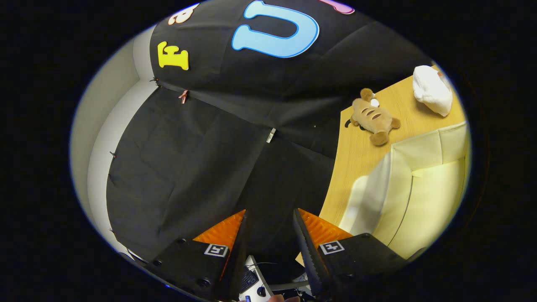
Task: Open the storage box then place both shoes into the box .Put the left shoe in first, then the right shoe, with the right side of both shoes facing outward in a uniform manner.
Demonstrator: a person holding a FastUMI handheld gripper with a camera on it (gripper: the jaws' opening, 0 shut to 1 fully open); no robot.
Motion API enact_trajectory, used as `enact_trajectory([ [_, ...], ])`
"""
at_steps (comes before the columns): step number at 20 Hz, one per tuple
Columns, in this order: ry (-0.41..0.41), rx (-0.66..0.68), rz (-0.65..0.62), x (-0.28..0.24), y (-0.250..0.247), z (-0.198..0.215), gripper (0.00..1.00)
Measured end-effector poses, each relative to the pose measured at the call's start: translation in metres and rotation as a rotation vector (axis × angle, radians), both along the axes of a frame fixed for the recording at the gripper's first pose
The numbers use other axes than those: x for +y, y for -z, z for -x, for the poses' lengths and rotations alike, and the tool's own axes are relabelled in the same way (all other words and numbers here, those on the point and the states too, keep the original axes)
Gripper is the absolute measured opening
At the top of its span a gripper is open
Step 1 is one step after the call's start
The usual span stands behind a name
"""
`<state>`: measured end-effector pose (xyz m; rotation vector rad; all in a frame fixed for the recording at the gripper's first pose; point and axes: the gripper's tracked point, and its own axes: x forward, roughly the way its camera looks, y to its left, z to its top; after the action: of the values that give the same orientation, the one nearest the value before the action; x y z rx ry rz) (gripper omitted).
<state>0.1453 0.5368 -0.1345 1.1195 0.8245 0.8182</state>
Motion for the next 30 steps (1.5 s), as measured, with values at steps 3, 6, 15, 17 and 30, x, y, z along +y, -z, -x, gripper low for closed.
enact_trajectory([
  [3, -0.009, -0.022, 0.011, -0.005, -0.003, 0.004, 0.67],
  [6, 0.001, -0.087, 0.077, -0.025, -0.006, 0.012, 0.73],
  [15, 0.238, -0.381, 0.316, -0.16, -0.04, 0.016, 0.9],
  [17, 0.28, -0.412, 0.389, -0.206, -0.046, 0.03, 0.9],
  [30, 0.344, -0.274, 1.055, -0.43, 0.103, 0.134, 0.93],
])
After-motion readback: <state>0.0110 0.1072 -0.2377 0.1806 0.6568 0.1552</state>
